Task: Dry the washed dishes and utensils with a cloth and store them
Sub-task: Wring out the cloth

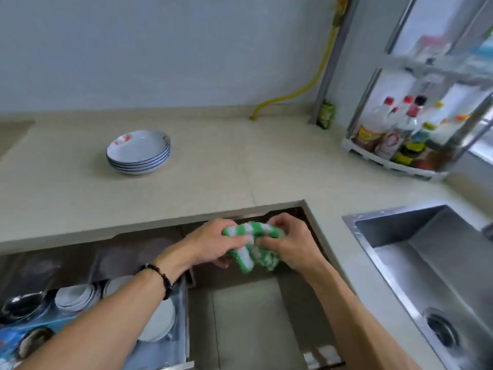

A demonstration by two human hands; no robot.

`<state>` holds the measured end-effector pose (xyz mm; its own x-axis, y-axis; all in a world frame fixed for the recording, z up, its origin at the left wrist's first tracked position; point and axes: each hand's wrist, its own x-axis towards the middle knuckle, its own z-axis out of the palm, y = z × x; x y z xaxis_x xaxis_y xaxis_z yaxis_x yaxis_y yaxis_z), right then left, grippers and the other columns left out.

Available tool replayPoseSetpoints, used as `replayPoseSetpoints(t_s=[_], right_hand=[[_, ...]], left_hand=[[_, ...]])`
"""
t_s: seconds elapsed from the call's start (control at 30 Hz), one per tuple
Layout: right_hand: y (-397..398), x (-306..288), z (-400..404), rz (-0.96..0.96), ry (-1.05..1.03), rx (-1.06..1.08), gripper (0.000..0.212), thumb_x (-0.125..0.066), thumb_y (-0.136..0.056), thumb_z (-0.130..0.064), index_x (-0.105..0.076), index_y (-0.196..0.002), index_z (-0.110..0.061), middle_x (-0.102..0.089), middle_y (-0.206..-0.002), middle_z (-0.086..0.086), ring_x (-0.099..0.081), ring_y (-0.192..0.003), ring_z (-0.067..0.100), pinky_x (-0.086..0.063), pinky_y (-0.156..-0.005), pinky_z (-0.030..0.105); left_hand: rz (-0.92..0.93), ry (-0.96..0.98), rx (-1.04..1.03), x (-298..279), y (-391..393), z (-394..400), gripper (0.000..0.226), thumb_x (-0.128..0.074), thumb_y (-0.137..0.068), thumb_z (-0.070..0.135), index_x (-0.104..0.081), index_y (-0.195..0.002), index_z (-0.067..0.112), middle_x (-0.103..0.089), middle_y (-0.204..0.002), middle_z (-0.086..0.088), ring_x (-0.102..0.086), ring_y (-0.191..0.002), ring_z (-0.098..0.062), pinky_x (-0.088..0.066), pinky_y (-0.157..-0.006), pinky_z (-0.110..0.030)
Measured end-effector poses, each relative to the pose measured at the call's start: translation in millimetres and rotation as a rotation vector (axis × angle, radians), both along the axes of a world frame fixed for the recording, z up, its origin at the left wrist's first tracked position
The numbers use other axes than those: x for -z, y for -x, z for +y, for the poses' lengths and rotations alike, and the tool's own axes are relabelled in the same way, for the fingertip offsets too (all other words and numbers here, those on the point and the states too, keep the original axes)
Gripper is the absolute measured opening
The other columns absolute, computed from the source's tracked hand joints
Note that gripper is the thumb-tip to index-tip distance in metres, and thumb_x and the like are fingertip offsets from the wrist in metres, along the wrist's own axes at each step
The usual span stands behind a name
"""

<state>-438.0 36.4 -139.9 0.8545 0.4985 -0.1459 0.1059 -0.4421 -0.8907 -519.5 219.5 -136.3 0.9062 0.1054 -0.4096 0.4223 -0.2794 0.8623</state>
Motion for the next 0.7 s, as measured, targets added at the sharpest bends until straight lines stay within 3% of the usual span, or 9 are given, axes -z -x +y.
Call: replayPoseSetpoints(t_s=[0.07, 0.17, 0.27, 0.37, 0.43, 0.53, 0.57, 0.63, 0.7], right_hand=[[-17, -21, -38, -0.013, -0.063, 0.055, 0.024, -0.077, -0.076, 0.001, -0.069, -0.083, -0.021, -0.07, -0.078, 0.0, -0.064, -0.068, 0.013, -0.055, -0.064, 0.027], [-38, -40, -81, -0.058, -0.112, 0.145, 0.03, -0.072, -0.077, 0.008, -0.068, -0.08, -0.022, -0.067, -0.081, 0.004, -0.06, -0.063, 0.011, -0.054, -0.061, 0.03], [-57, -53, -113, -0.077, -0.242, 0.318, 0.028, -0.073, -0.078, 0.009, -0.06, -0.082, -0.016, -0.062, -0.081, 0.004, -0.057, -0.064, 0.012, -0.051, -0.06, 0.031], [-72, -62, -141, -0.051, -0.334, 0.367, 0.017, -0.076, -0.083, 0.001, -0.064, -0.087, -0.009, -0.066, -0.076, -0.003, -0.062, -0.07, 0.012, -0.051, -0.064, 0.029], [-79, -70, -155, -0.092, -0.302, 0.355, 0.015, -0.075, -0.084, -0.002, -0.071, -0.093, -0.014, -0.072, -0.08, -0.008, -0.069, -0.079, 0.01, -0.055, -0.069, 0.025], [-83, -80, -171, -0.145, -0.16, 0.239, 0.041, -0.058, -0.074, -0.012, -0.078, -0.103, -0.032, -0.074, -0.107, -0.021, -0.068, -0.104, 0.001, -0.054, -0.087, 0.018], [-86, -81, -178, -0.135, -0.143, 0.22, 0.044, -0.053, -0.071, -0.012, -0.079, -0.101, -0.031, -0.071, -0.114, -0.023, -0.068, -0.106, 0.003, -0.054, -0.086, 0.018], [-90, -80, -198, -0.183, -0.1, 0.284, 0.045, -0.049, -0.069, -0.008, -0.08, -0.094, -0.028, -0.073, -0.114, -0.016, -0.07, -0.098, 0.02, -0.057, -0.079, 0.03], [-95, -78, -225, -0.382, 0.088, 0.363, 0.055, -0.051, -0.072, -0.003, -0.066, -0.116, -0.033, -0.069, -0.122, -0.005, -0.065, -0.106, 0.023, -0.055, -0.089, 0.037]], left_hand=[[0.055, -0.076, 0.047, -15, -28, -34, 0.007, -0.069, -0.094, 0.022, -0.063, -0.092, 0.017, -0.068, -0.088, -0.006, -0.066, -0.071, -0.02, -0.057, -0.066, -0.034], [0.164, -0.103, 0.2, -33, -62, -82, 0.012, -0.064, -0.095, 0.017, -0.066, -0.106, 0.013, -0.075, -0.096, -0.01, -0.073, -0.073, -0.022, -0.059, -0.065, -0.033], [0.176, 0.224, 0.109, -42, -95, -133, 0.03, -0.048, -0.105, 0.028, -0.065, -0.116, 0.007, -0.072, -0.103, -0.017, -0.071, -0.082, -0.027, -0.06, -0.073, -0.037], [0.16, 0.624, 0.051, -44, -125, -165, 0.041, -0.038, -0.104, 0.04, -0.064, -0.116, 0.01, -0.064, -0.105, -0.017, -0.06, -0.091, -0.03, -0.053, -0.088, -0.046], [0.136, 0.782, 0.156, -45, -148, -177, 0.05, -0.043, -0.098, 0.049, -0.063, -0.123, 0.011, -0.063, -0.108, -0.016, -0.057, -0.096, -0.033, -0.05, -0.092, -0.049], [0.089, 0.852, 0.139, -53, -182, -196, 0.052, -0.059, -0.091, 0.053, -0.065, -0.115, 0.008, -0.069, -0.107, -0.015, -0.063, -0.103, -0.032, -0.049, -0.103, -0.053], [0.083, 0.834, 0.116, -55, -192, -202, 0.042, -0.065, -0.086, 0.045, -0.066, -0.105, 0.008, -0.07, -0.098, -0.013, -0.066, -0.095, -0.028, -0.053, -0.098, -0.05], [0.112, 0.745, 0.2, -62, -205, -213, 0.022, -0.071, -0.081, 0.028, -0.067, -0.093, 0.011, -0.067, -0.084, -0.008, -0.064, -0.075, -0.019, -0.058, -0.07, -0.032], [0.149, 0.58, 0.346, -62, -218, -227, 0.015, -0.072, -0.082, 0.007, -0.065, -0.095, 0.011, -0.06, -0.079, -0.006, -0.056, -0.063, -0.013, -0.045, -0.048, -0.021]])
